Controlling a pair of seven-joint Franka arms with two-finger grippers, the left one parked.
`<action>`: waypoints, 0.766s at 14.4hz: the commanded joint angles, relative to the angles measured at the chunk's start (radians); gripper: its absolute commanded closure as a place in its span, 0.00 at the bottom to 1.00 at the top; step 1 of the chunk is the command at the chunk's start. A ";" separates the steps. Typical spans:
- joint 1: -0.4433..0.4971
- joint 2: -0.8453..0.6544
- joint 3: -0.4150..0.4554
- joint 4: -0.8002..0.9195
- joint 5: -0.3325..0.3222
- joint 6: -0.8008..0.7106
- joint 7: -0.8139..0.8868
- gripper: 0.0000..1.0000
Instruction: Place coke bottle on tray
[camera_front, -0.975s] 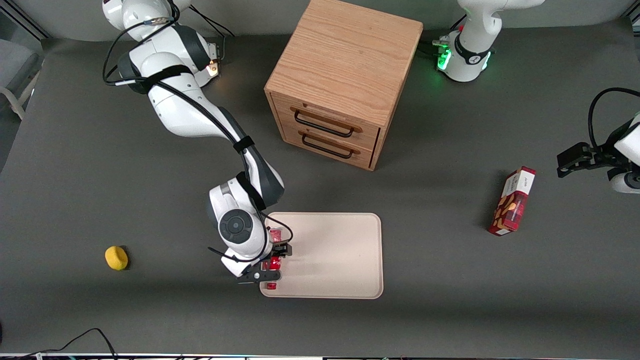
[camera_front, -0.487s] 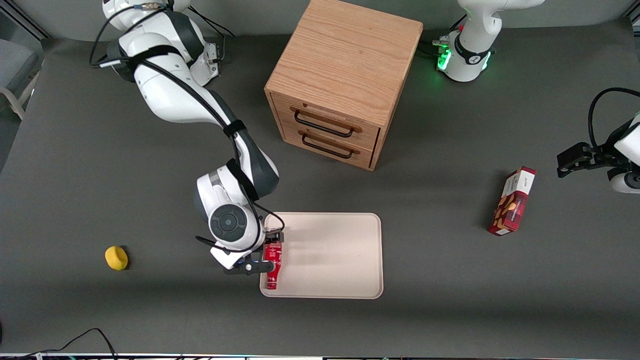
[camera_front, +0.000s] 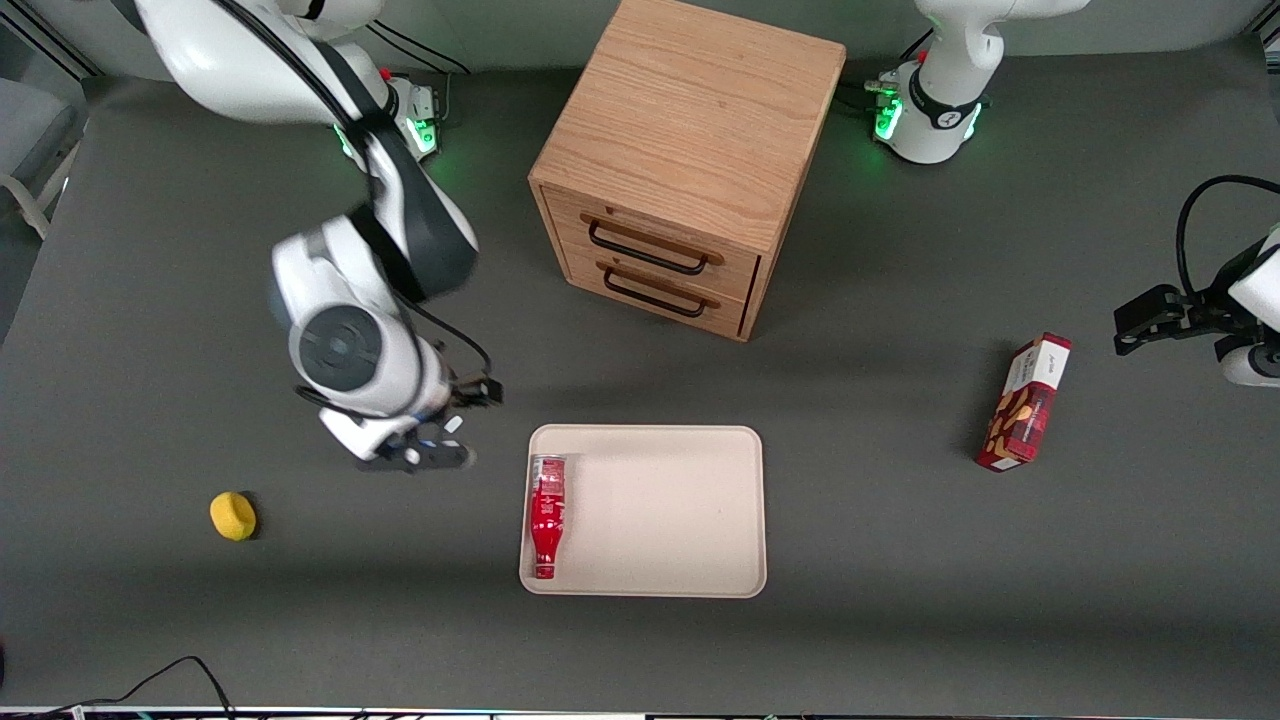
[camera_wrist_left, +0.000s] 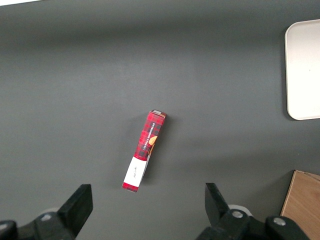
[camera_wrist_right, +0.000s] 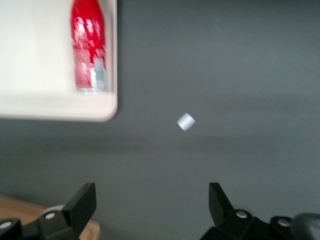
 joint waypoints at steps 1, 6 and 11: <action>-0.116 -0.174 0.050 -0.147 0.050 -0.065 -0.144 0.00; -0.120 -0.472 -0.087 -0.365 0.064 -0.070 -0.287 0.00; -0.028 -0.633 -0.259 -0.427 0.064 -0.075 -0.290 0.00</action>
